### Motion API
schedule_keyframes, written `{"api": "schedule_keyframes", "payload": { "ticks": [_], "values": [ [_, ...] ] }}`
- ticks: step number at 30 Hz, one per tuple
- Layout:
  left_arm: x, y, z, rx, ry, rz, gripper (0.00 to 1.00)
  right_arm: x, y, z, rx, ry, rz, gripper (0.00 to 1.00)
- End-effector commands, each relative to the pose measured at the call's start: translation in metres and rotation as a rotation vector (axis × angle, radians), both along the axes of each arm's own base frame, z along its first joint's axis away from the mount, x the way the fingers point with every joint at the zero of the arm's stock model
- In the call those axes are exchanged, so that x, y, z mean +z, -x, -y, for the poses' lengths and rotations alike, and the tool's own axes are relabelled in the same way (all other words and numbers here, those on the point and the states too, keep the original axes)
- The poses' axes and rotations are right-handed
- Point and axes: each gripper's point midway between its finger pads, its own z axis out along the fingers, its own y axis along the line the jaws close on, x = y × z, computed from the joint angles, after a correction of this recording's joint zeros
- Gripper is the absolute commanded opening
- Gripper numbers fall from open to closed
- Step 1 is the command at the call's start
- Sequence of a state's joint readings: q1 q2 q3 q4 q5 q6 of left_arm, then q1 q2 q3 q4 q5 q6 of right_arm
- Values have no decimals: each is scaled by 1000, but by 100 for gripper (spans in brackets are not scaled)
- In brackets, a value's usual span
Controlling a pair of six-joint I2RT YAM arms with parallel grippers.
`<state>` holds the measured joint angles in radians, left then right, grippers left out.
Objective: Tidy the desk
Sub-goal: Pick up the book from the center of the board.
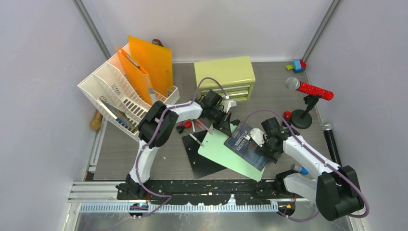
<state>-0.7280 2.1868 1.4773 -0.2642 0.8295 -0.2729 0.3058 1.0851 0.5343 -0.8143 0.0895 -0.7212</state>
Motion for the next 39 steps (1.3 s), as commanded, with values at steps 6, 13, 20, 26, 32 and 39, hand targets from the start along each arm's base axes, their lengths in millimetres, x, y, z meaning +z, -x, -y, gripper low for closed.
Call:
{"api": "schedule_keyframes", "payload": {
  "ticks": [6, 13, 20, 26, 32, 39],
  "values": [
    [22, -5, -20, -9, -27, 114, 0, 53, -32, -31, -25, -166, 166, 81],
    [37, -14, -31, -27, -44, 207, 0, 98, -38, -40, -45, -213, 184, 86],
    [54, -18, -41, -63, -64, 320, 42, 104, -66, -78, -117, -353, 98, 85],
    [67, -23, -71, -100, -169, 481, 62, 75, -89, -90, -126, -349, 20, 86],
    [76, -20, -100, -115, -233, 608, 63, 45, -103, -95, -103, -324, -56, 85],
    [72, -7, -112, -138, -239, 625, 63, 20, -105, -99, -76, -316, -138, 82]
  ]
}}
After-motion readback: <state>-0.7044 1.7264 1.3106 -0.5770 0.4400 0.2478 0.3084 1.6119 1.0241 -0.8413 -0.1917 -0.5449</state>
